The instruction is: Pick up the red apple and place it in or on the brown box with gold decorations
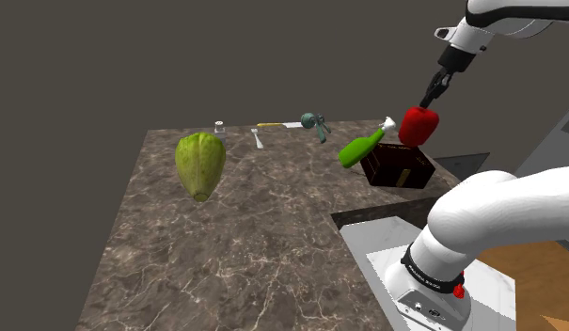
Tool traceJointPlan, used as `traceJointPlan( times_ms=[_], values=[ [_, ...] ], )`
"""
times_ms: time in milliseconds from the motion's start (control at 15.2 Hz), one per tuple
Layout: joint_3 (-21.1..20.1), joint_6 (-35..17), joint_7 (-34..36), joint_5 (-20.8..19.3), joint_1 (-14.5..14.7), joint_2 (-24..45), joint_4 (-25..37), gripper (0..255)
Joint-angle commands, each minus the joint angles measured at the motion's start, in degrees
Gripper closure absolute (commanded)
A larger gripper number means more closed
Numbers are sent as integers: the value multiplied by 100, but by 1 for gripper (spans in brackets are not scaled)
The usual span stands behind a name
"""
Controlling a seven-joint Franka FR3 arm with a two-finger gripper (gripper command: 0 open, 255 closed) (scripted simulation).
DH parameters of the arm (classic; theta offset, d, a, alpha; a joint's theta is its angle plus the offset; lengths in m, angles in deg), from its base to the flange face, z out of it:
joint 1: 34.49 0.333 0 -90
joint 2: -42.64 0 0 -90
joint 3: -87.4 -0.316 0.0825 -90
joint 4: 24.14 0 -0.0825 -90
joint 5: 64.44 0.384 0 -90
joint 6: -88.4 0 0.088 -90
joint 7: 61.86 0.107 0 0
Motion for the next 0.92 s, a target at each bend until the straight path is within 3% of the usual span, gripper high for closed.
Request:
traceJointPlan(
  times_ms=[0, 528, 858],
  values=[
    [38, -155, 1, -34, -17, -16, -167, 255],
    [231, -751, -28, -181, -82, -27, -767, 255],
    [232, -751, -27, -181, -81, -27, -767, 255]
  ],
)
